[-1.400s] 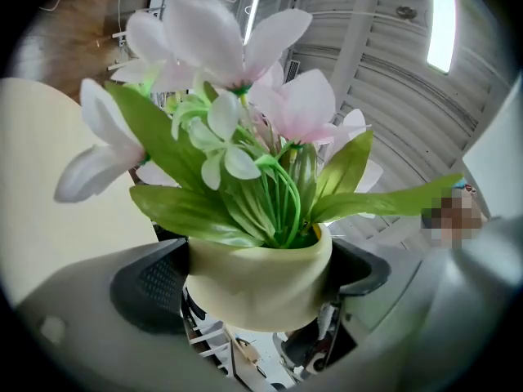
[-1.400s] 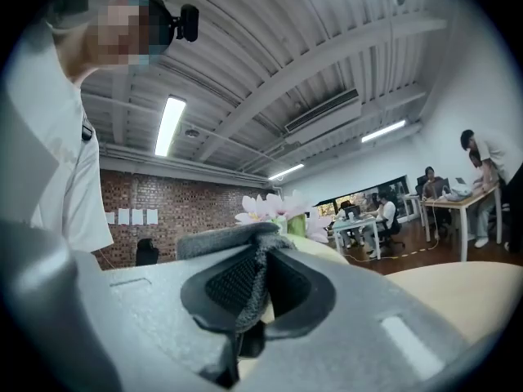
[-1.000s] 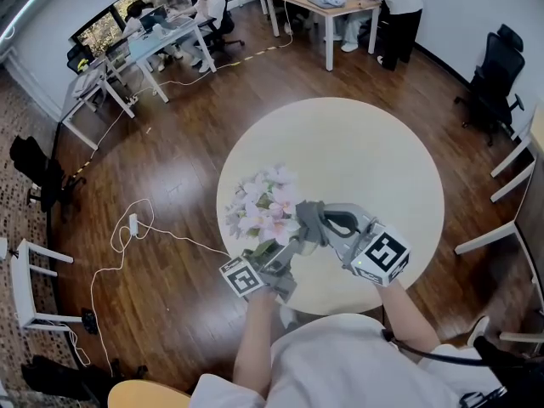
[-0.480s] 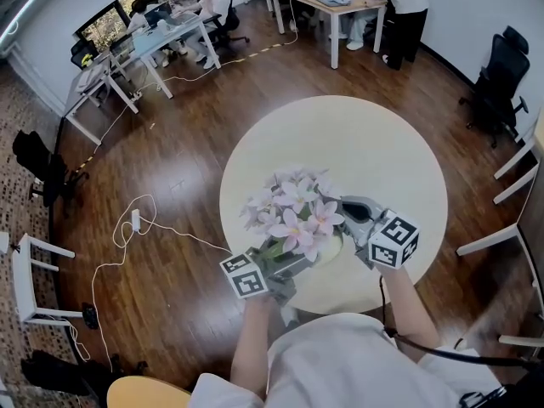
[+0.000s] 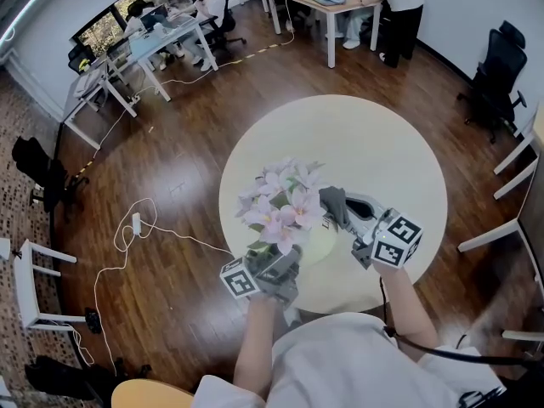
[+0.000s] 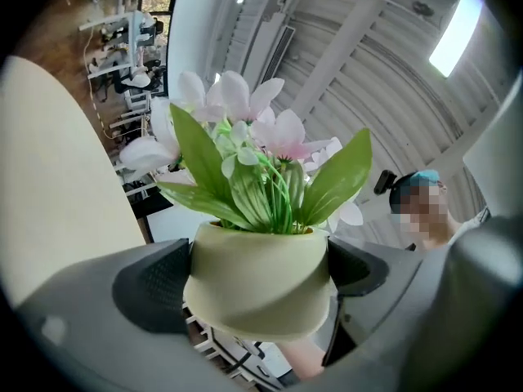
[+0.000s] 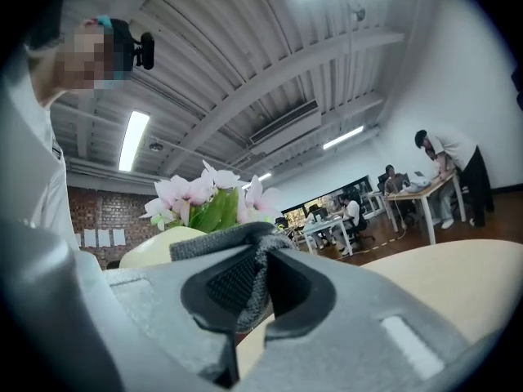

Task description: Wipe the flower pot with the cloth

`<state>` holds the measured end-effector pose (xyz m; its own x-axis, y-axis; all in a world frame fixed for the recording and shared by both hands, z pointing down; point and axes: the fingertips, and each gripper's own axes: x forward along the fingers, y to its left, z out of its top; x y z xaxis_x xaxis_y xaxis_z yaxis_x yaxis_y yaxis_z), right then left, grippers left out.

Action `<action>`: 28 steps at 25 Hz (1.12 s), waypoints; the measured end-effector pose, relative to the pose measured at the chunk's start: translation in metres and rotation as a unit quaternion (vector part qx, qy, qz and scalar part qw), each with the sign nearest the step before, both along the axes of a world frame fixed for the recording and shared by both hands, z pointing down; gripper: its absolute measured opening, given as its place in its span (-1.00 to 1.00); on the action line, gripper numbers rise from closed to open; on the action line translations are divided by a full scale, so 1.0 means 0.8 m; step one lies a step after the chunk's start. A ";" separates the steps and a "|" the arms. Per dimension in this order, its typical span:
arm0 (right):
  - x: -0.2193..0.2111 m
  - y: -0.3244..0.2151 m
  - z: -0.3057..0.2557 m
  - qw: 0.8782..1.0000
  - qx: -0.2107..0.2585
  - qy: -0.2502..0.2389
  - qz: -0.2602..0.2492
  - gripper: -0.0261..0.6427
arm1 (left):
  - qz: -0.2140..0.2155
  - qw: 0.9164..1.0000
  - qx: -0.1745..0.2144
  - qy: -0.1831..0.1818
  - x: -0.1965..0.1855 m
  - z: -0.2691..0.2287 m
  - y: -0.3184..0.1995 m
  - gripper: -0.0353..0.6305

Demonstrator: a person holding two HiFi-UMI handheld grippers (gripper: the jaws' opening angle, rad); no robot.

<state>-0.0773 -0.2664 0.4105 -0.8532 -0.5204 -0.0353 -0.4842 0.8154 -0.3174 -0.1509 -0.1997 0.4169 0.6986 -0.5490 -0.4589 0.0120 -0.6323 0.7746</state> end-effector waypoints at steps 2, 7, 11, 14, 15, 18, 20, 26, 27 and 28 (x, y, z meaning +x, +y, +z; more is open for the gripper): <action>0.019 -0.003 -0.010 0.999 0.017 -0.015 0.027 -0.90 | -0.002 1.000 0.005 0.027 0.002 -0.006 -0.003 0.78; 0.049 -0.002 0.018 0.995 -0.020 -0.031 0.088 -0.90 | -0.013 0.999 0.036 0.007 0.002 -0.024 -0.006 0.78; 0.023 0.024 0.062 0.990 -0.097 -0.074 0.076 -0.90 | -0.030 0.998 0.050 -0.022 -0.003 -0.027 -0.006 0.78; -0.002 0.042 0.058 0.985 -0.117 -0.118 0.053 -0.89 | -0.057 0.996 0.058 -0.043 -0.005 -0.026 -0.011 0.78; -0.009 0.047 0.053 0.983 -0.122 -0.128 0.046 -0.90 | -0.067 0.994 0.062 -0.057 -0.006 -0.026 -0.013 0.78; -0.028 0.059 0.041 0.979 -0.134 -0.149 0.025 -0.90 | -0.082 0.990 0.073 -0.092 -0.009 -0.027 -0.014 0.78; -0.031 0.066 0.038 0.978 -0.135 -0.159 0.015 -0.90 | -0.086 0.989 0.074 -0.098 -0.013 -0.025 -0.015 0.78; -0.035 0.086 0.039 0.979 -0.125 -0.163 -0.005 -0.90 | -0.091 0.987 0.075 -0.107 -0.023 -0.014 -0.020 0.77; -0.039 0.090 0.042 0.979 -0.126 -0.161 -0.008 -0.90 | -0.092 0.987 0.074 -0.110 -0.026 -0.010 -0.022 0.77; -0.044 0.094 0.046 0.979 -0.127 -0.157 -0.011 -0.90 | -0.092 0.987 0.073 -0.113 -0.030 -0.005 -0.024 0.77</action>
<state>-0.1123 -0.1913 0.4473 -0.8316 -0.5287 -0.1700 -0.3136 0.6996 -0.6420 -0.1745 -0.2188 0.4131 0.6873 -0.6155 -0.3857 -0.2762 -0.7126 0.6449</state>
